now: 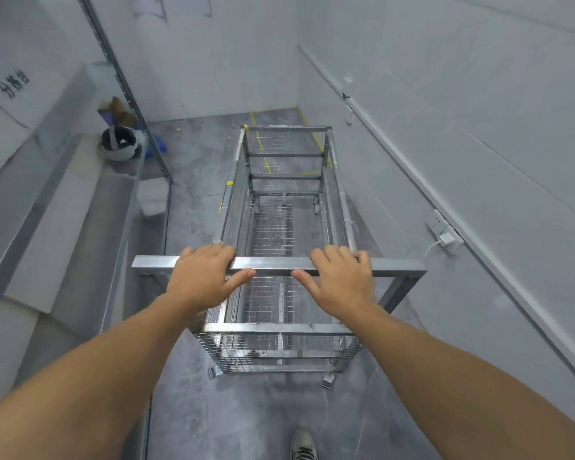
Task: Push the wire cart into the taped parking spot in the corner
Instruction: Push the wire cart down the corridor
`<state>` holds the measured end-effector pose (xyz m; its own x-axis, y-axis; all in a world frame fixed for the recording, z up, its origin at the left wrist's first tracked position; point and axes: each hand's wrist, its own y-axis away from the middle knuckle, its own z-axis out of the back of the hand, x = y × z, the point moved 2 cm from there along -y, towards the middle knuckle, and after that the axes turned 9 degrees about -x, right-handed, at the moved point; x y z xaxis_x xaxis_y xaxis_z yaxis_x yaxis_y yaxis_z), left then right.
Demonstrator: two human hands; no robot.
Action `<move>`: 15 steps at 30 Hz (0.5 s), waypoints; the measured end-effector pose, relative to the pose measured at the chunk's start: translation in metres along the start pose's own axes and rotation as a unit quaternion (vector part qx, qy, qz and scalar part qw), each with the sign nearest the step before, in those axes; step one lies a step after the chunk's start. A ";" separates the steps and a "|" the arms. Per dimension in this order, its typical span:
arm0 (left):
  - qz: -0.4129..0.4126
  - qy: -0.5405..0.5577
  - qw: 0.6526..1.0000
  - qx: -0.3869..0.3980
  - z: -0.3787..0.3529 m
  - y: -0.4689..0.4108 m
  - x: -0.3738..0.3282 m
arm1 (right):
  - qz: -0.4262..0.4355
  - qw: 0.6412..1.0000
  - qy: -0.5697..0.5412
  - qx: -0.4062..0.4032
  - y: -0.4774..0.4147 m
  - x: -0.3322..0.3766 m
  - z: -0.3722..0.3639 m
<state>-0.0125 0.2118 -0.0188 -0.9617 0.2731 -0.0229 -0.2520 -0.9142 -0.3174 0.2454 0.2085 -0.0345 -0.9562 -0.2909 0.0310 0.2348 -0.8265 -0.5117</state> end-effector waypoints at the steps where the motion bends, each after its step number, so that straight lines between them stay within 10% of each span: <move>1: 0.001 0.000 1.000 0.000 -0.004 -0.009 0.000 | 0.000 1.000 0.002 0.001 -0.007 -0.006 -0.004; 15: 0.012 0.010 1.000 0.001 -0.043 -0.128 -0.007 | 0.012 1.000 0.010 0.004 -0.097 -0.087 -0.062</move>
<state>0.0314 0.3400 -0.0188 -0.9649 0.2580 -0.0494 -0.2302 -0.9210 -0.3144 0.2948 0.3437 -0.0410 -0.9534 -0.3016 0.0014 0.2597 -0.8233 -0.5047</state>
